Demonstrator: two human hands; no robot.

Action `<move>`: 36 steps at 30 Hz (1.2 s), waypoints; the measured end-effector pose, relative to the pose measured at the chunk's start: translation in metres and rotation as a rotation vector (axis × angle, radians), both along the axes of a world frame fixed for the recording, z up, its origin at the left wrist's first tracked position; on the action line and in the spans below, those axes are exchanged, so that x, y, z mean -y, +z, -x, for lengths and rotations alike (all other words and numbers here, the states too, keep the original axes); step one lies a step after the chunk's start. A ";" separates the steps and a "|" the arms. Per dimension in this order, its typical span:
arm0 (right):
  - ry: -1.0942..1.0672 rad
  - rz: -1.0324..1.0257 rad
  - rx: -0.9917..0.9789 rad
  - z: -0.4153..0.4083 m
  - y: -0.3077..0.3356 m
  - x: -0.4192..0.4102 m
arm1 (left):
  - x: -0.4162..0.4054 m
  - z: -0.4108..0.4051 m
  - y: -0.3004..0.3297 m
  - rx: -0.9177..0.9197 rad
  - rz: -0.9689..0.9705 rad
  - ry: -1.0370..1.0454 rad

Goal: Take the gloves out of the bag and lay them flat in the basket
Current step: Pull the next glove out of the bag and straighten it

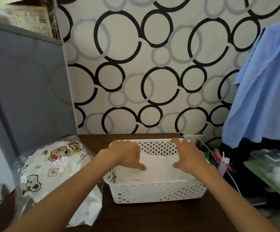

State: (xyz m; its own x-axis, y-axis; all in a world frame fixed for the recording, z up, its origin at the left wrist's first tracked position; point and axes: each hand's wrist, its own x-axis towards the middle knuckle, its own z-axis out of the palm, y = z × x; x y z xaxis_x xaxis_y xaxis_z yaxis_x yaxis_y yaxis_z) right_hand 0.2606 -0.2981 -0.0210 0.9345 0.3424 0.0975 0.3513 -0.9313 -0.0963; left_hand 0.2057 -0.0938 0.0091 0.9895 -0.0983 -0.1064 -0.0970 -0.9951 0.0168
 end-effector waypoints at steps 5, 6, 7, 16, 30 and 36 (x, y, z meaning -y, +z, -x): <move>0.008 0.067 -0.170 0.003 -0.009 0.003 | -0.021 0.002 -0.001 -0.098 0.013 0.013; 0.005 0.073 -0.182 0.004 -0.009 0.004 | -0.024 0.003 0.000 -0.118 0.048 0.017; 0.005 0.080 -0.185 0.004 -0.009 0.004 | -0.026 0.003 0.003 -0.116 0.088 0.020; 0.041 0.026 -0.146 0.009 0.000 -0.007 | -0.006 0.011 -0.002 0.054 -0.391 -0.020; 0.161 -0.119 -0.389 0.003 0.019 -0.005 | 0.003 0.018 0.011 -0.204 -0.074 -0.044; 0.057 0.172 -0.683 -0.007 -0.001 -0.024 | 0.011 0.008 -0.034 -0.403 -0.320 -0.045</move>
